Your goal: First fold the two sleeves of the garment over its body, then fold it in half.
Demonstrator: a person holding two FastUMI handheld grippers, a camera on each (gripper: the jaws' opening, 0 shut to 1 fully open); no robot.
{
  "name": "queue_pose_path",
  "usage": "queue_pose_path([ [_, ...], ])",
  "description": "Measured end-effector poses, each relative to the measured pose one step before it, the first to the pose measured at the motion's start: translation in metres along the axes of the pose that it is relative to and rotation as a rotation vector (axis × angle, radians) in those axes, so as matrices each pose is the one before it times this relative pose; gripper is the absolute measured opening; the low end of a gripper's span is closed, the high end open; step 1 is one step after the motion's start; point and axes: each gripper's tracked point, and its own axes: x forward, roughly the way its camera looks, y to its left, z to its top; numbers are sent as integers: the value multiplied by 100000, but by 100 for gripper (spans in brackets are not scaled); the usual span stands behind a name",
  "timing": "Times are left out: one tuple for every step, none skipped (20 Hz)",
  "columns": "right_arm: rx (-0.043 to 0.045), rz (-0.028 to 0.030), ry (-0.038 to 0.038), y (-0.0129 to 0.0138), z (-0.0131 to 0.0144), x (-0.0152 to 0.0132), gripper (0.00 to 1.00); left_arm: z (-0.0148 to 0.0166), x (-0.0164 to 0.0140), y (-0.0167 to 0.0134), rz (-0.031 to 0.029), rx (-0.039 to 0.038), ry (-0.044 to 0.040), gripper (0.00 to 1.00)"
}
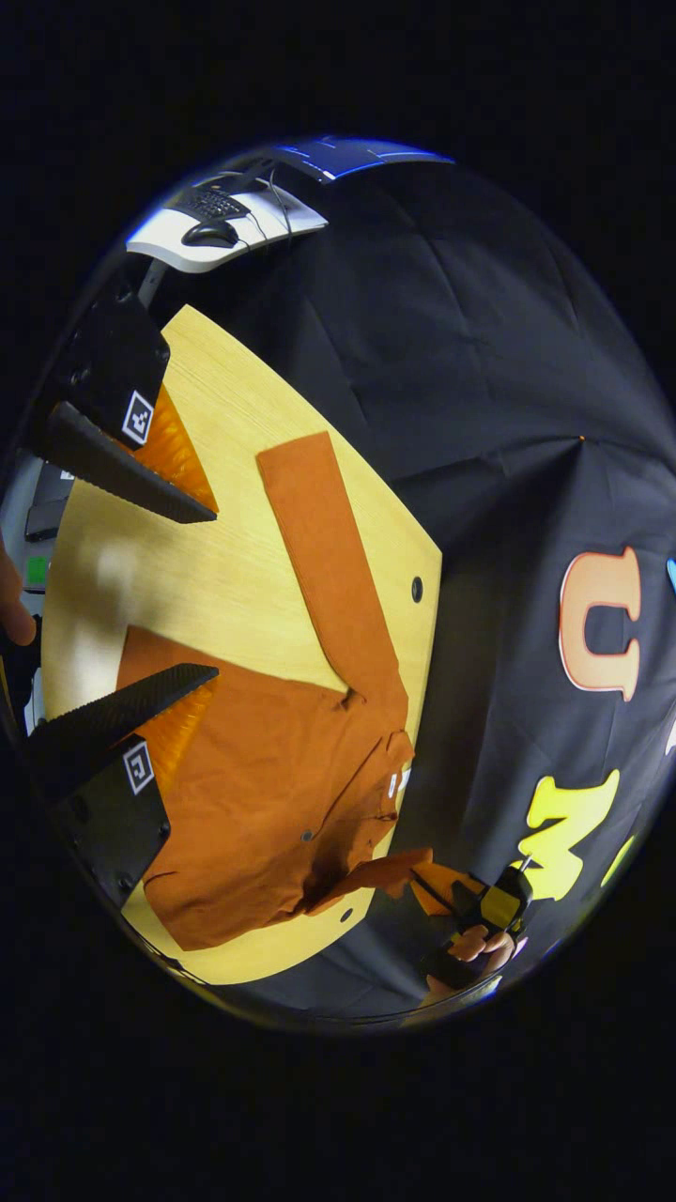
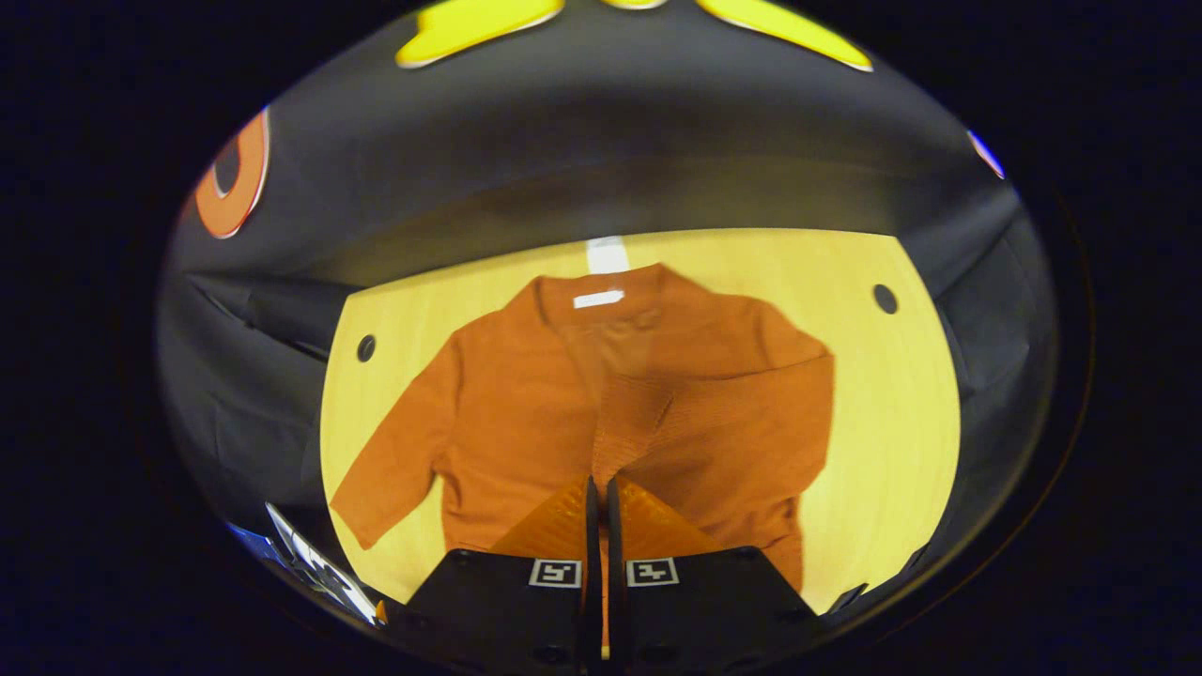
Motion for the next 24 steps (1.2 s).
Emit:
queue_pose_path([
  [-1030, 1744, 1507, 2046, -794, 781, 3, -321, 184, 784, 419, -880, 393, 98],
  [-885, 1532, 1453, 2047, -578, 768, 3, -405, 215, 745, 464, -1005, 876, 98],
  [-223, 2336, 784, 2238, -529, 1014, 3, -426, 95, 661, 631, -978, 1062, 98],
  [-731, 1478, 454, 1753, -354, 1257, 3, -325, 72, 534, 233, -1536, 674, 98],
  [-797, 326, 528, 1362, -222, 1389, 3, -210, 78, 404, 50, -1449, 161, 98],
  [-1122, 182, -211, 1099, 16, 1238, 3, -277, 156, 638, 559, -1142, 210, 100],
  [-1811, -534, 44, 652, 116, 1229, 3, -226, 71, 497, 490, -851, 325, 98],
  [-1171, -1101, 123, 464, 112, 1413, 3, -313, 1, 324, 505, -755, 670, 98],
  [42, -1430, 329, 373, 114, 1297, 3, -218, -96, 267, 243, -698, 489, 98],
  [1305, -992, -322, 37, 200, 714, 3, -228, -63, 252, 416, -587, 448, 98],
  [2282, -486, 246, 20, 122, 849, 4, -267, -83, 448, 433, -366, 320, 98],
  [3279, 692, 896, 208, -1, 470, 4, -198, -7, 263, 534, -601, 422, 98],
  [2314, 299, 1469, -31, -239, 435, 6, -172, -13, 266, 367, -1044, 634, 98],
  [1722, 1305, 981, 18, 26, 285, 7, -304, 35, 90, -108, -1244, 1104, 98],
  [1956, 1370, 651, 48, -174, -171, 9, -82, 114, 147, -198, -564, 762, 98],
  [1792, 1422, -54, 105, 26, 193, 11, 11, 126, 365, 501, 97, 624, 98],
  [1261, 586, -377, -99, 155, -473, 13, 174, 94, 226, 563, 316, 293, 98],
  [1202, 890, 29, 77, 84, -331, 15, 298, 152, -44, 34, 312, 1, 98],
  [49, 1809, 791, 265, -191, -520, 27, 428, 210, 36, 154, 259, -185, 98],
  [-1017, 2399, 453, 322, -1, -359, 39, 490, 245, 293, 676, 231, -180, 98],
  [-1626, 1131, 408, 179, -234, -758, 50, 594, 303, 435, 1170, 196, -33, 98],
  [-1710, 193, -89, -131, -108, -378, 62, 691, 401, 620, 1739, -146, 58, 98],
  [-1445, 194, -92, -160, -265, -1076, 74, 786, 533, 544, 1130, -886, 795, 98],
  [-1710, 762, -415, -80, -169, -847, 75, 936, 747, 313, -218, -1783, 1179, 98],
])
